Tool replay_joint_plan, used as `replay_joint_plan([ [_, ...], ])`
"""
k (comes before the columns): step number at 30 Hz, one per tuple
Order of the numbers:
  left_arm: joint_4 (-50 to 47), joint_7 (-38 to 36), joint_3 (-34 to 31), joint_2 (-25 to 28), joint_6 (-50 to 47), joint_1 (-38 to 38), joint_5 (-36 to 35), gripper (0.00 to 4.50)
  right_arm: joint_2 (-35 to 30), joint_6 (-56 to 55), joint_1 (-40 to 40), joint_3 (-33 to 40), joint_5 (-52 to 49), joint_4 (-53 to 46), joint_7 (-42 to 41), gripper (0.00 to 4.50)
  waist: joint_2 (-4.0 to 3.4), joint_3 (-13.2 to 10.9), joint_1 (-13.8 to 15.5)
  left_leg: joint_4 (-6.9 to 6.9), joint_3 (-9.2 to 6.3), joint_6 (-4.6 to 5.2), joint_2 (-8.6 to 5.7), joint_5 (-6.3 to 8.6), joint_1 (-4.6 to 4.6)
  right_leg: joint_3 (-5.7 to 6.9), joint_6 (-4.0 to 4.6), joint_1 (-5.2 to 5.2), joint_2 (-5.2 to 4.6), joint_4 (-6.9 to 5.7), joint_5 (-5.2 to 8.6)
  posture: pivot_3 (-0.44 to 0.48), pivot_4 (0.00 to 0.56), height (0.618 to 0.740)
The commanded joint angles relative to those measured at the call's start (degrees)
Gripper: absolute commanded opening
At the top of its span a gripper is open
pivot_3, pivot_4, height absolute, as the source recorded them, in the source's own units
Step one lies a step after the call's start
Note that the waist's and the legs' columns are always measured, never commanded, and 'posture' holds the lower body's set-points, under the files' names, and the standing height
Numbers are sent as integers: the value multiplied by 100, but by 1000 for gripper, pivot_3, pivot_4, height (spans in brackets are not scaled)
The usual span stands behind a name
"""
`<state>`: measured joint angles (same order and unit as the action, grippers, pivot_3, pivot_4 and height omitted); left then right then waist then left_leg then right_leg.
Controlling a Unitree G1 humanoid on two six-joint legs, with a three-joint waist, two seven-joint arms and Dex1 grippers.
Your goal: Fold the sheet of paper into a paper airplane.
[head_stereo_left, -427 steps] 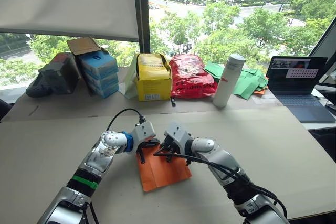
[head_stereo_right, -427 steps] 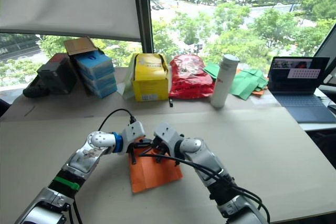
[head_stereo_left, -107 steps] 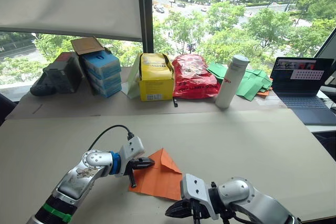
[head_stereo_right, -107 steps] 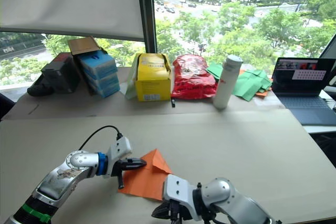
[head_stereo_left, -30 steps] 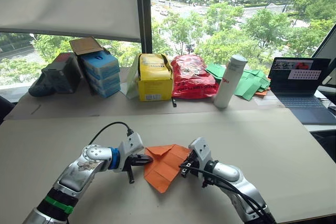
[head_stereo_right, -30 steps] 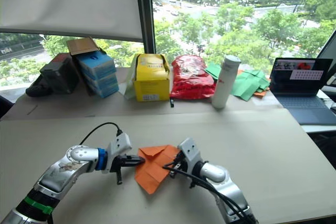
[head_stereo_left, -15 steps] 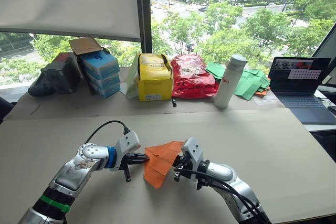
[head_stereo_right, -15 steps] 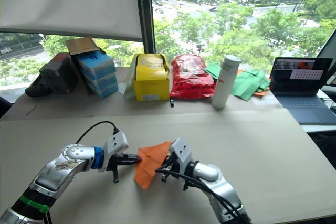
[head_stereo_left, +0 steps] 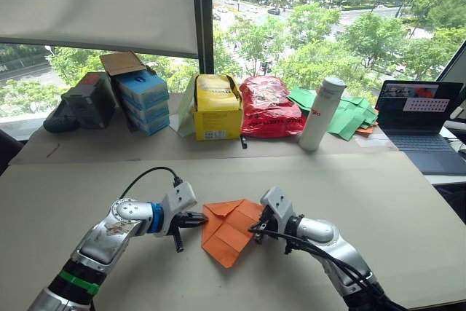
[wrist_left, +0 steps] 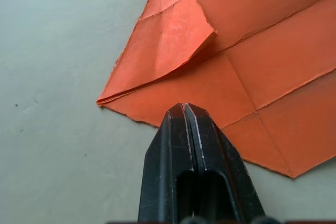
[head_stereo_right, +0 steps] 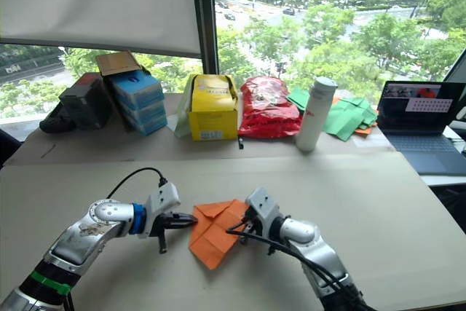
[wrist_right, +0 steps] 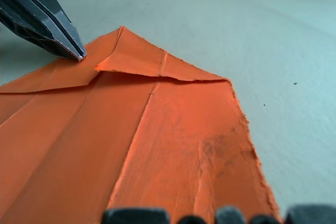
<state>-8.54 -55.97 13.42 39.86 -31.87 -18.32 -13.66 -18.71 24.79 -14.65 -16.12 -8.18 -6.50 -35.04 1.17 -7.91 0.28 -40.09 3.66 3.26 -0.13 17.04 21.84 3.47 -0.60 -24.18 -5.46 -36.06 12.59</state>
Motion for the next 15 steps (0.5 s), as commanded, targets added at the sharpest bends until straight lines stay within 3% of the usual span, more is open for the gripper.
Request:
replay_joint_plan([
  [1, -128, -52, 73, -46, -54, -125, 16, 51, 88, -174, -128, 204, -109, 320, -60, 0, 0, 0, -2, 0, 0, 0, 0, 0, 1, 0, 0, -1, 1, 0, 0, 0, 150, 740],
  [15, 643, -209, 362, -379, 270, -669, 309, 51, 303, -272, 45, 261, -567, -175, -494, 0, 0, 0, 6, -1, 0, 0, 1, 0, 12, 4, 0, -7, 8, 2, 0, 0, 150, 740],
])
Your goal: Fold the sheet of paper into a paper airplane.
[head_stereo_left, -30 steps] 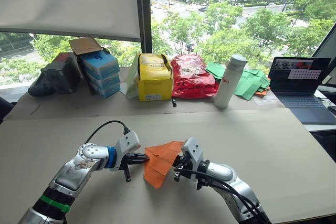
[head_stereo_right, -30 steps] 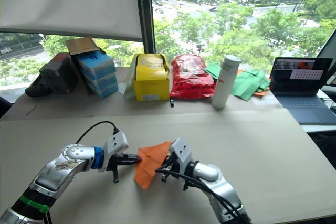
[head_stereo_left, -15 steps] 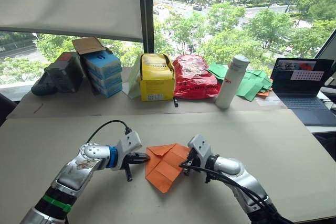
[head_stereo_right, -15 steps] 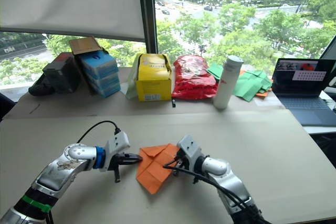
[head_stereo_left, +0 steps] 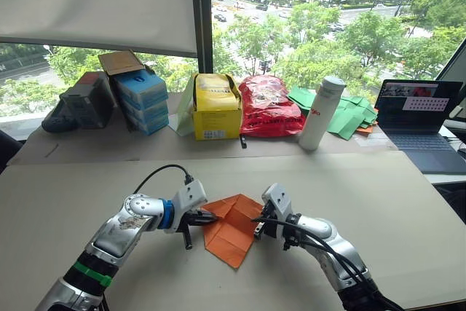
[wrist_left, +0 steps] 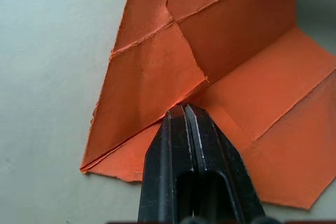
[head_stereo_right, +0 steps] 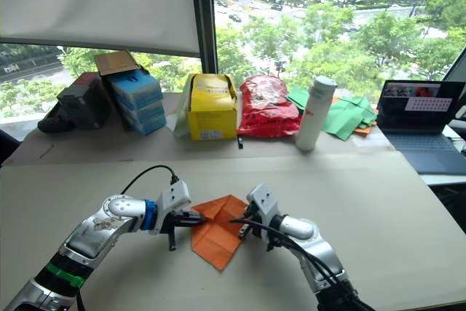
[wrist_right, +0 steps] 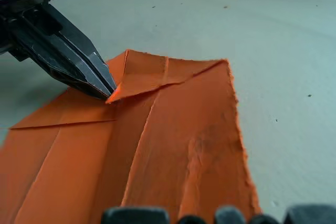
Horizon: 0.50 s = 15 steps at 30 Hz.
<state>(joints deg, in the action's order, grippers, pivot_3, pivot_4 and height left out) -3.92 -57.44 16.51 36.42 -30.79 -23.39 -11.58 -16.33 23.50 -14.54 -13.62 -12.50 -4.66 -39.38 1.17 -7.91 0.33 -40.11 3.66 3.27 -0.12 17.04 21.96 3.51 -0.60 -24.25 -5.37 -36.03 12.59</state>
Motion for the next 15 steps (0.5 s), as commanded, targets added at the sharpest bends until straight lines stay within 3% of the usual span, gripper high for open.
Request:
replay_joint_plan([
  [1, 275, -109, 78, -61, 217, -227, 123, 51, 82, -120, 66, -11, -152, -422, -64, 0, 0, 0, 0, 0, 0, 0, 0, 0, 0, 0, 0, 0, 0, 0, 0, 0, 150, 740],
  [15, 605, -503, 201, -125, 648, -408, 325, 51, 113, 69, 254, -148, -5, -731, 81, 0, 0, 0, 25, -12, 1, 1, -1, 0, 4, 3, -1, 1, 0, -1, 0, 0, 150, 740],
])
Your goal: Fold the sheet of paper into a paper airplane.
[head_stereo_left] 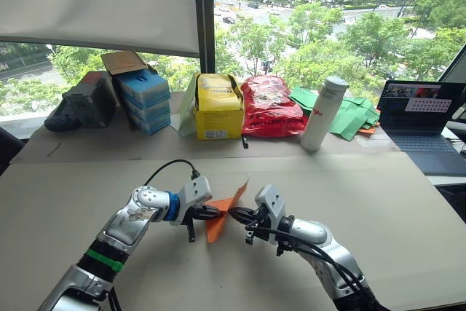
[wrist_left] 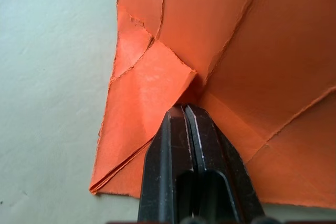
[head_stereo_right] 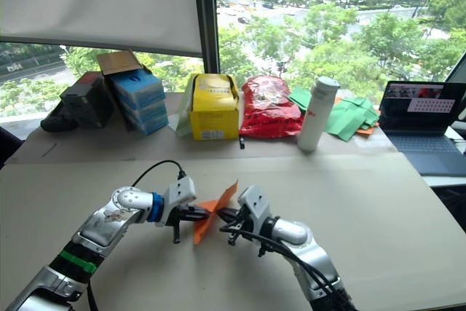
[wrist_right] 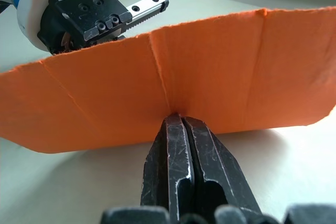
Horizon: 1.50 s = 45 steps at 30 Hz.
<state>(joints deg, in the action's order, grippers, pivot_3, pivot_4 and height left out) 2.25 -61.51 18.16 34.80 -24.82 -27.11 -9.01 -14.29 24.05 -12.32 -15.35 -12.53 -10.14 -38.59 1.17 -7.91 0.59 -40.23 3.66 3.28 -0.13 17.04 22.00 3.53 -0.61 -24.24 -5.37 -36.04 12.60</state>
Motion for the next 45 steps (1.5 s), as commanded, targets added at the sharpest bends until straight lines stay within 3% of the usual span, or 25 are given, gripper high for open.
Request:
replay_joint_plan([
  [1, -29, -110, 21, 58, 50, -20, 66, 51, -164, 20, 29, 51, 21, -156, -12, 0, 0, 0, -1, 0, 0, 0, 0, 0, 0, 0, 0, 0, 0, 0, 0, 0, 150, 740],
  [9, -225, -153, -118, 249, 28, 199, 2, 51, -735, 1, -118, 190, 108, 167, -117, 0, 0, 0, -25, -1, 1, 3, 3, 1, 1, -1, 0, -1, 3, 0, 0, 0, 150, 740],
  [24, -657, -323, -385, 425, -30, 338, -199, 51, -441, -631, -1118, 235, 132, 1819, -589, 0, 0, 0, -63, -2, 1, 2, 3, 1, -1, -3, 0, 0, 3, -2, 0, 0, 150, 740],
  [33, -519, -163, -873, 277, -587, -129, -612, 51, -334, -712, -1153, 350, 116, 1797, -722, 0, 0, 0, -76, -3, 0, -1, 3, -1, 3, -2, 0, -2, 2, -3, 0, 0, 150, 740],
  [45, -495, 38, -394, 86, -371, 100, -245, 51, -264, -594, -1042, 340, 115, 1522, -645, 0, 0, -1, -86, -3, 1, -30, 2, -18, 9, -3, -1, -4, 1, -4, -1, 0, 150, 740],
])
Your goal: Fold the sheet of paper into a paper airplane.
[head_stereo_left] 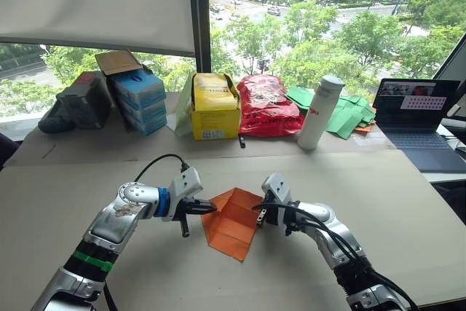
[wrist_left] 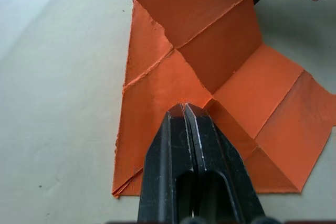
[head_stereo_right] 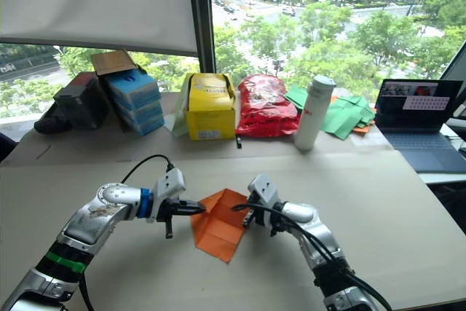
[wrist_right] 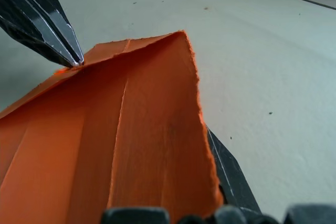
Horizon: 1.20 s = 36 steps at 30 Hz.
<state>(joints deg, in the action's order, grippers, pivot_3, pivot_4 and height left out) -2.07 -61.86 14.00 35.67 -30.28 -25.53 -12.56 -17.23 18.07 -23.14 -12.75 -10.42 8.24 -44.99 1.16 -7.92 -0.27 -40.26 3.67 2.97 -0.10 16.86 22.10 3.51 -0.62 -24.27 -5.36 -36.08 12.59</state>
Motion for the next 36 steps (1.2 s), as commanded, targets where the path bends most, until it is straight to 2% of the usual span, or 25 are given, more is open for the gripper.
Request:
replay_joint_plan([
  [1, -14, 106, 73, -44, 208, -62, 158, 51, 35, 18, 64, 70, -122, -390, -21, 0, 0, 0, -2, 0, 0, 0, 0, 0, -1, 0, 0, 0, 0, 0, 0, 0, 150, 740],
  [15, 447, 58, 382, -258, 759, -239, 562, 51, 167, 527, 356, -160, -358, -1635, -49, 0, -1, 0, 36, -1, -1, 25, -1, 15, -2, 1, 0, 0, -2, 1, 0, 0, 150, 740],
  [23, 1444, -48, 361, -588, 1723, -843, 728, 51, 195, 716, 574, -521, -249, -1921, 48, 0, 0, 0, 78, -10, 0, 28, -3, 16, 1, 6, 0, 0, 1, 1, 0, 0, 150, 740],
  [30, 1353, -299, 98, -346, 1757, -625, 501, 51, 263, 830, 580, -815, -47, -1806, 276, 0, 0, 0, 32, -12, 1, 26, -1, 15, 5, 6, -1, -4, 5, 1, 0, 0, 150, 740],
  [36, 1196, -152, -283, -52, 1605, -549, 426, 51, 232, 960, 529, -860, 67, -1611, 401, 0, -1, 0, 31, -12, -2, 27, 0, 15, 5, 8, -1, -4, 3, 0, 0, 0, 150, 740],
])
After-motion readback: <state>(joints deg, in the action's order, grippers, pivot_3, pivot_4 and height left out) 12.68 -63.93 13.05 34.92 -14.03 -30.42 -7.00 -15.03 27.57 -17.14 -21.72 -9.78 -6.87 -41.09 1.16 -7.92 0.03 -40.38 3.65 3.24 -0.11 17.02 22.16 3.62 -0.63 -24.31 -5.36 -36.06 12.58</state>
